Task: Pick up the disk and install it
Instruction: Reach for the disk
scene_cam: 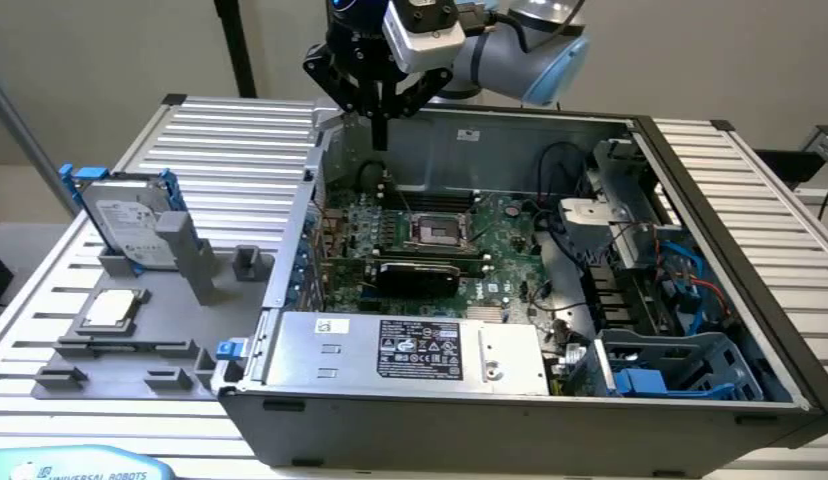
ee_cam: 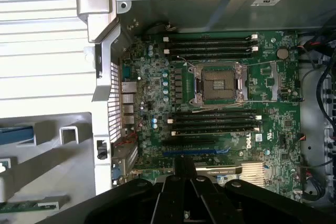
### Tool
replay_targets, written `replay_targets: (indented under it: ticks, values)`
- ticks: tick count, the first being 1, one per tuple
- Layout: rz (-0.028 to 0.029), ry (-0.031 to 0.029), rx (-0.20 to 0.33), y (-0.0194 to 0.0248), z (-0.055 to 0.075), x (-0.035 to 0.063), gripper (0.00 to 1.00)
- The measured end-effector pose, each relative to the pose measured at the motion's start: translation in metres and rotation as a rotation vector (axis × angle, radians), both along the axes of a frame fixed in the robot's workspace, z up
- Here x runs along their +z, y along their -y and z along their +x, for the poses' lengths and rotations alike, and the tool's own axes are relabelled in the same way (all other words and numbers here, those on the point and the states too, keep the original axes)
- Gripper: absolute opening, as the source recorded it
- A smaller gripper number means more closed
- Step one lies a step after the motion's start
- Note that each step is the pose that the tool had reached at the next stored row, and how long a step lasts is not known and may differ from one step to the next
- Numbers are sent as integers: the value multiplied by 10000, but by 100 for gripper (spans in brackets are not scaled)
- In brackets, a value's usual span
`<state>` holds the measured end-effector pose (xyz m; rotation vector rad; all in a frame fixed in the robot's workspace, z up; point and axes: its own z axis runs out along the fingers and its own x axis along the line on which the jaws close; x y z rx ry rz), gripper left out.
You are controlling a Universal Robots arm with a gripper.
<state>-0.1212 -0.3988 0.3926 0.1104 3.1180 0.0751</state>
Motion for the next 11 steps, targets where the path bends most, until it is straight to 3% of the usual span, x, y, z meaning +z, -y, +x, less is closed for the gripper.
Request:
replay_targets:
  ticks: [6,11]
  values:
    - [0,0,-1,0,-5,0,11]
    - [0,0,0,0,-196,0,11]
